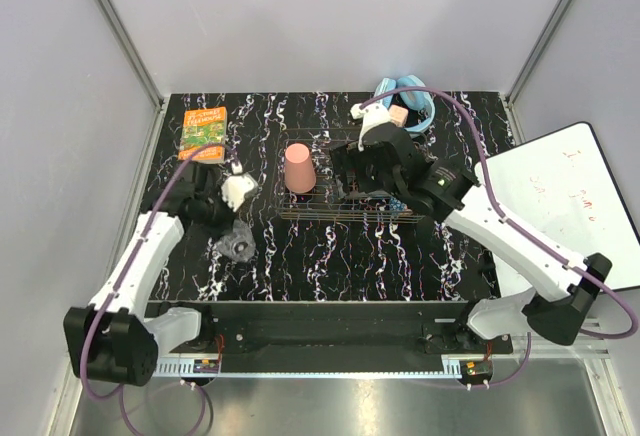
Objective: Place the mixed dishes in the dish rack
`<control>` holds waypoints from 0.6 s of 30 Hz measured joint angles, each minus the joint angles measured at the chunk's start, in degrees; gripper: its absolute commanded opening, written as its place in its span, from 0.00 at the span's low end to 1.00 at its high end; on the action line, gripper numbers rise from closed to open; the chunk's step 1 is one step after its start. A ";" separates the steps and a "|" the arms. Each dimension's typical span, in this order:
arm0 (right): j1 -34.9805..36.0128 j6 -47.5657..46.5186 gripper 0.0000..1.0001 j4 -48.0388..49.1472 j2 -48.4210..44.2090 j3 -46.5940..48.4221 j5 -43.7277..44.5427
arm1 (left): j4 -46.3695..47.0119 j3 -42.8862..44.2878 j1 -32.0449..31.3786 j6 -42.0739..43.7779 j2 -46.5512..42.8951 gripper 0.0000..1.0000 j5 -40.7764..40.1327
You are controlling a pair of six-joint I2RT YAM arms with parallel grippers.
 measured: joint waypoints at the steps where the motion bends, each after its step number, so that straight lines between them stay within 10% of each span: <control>1: 0.00 0.63 1.00 0.61 -0.57 -0.63 -0.70 | -0.96 2.47 -0.02 -1.07 -0.50 0.00 0.31; 11: 0.00 12.24 1.00 21.46 -12.59 -18.84 -17.94 | -2.23 25.20 2.32 -16.33 -8.50 0.00 22.10; 18: -0.22 29.83 1.00 55.04 -20.72 -39.91 -31.10 | 20.59 16.39 6.32 -46.77 -9.60 0.00 45.22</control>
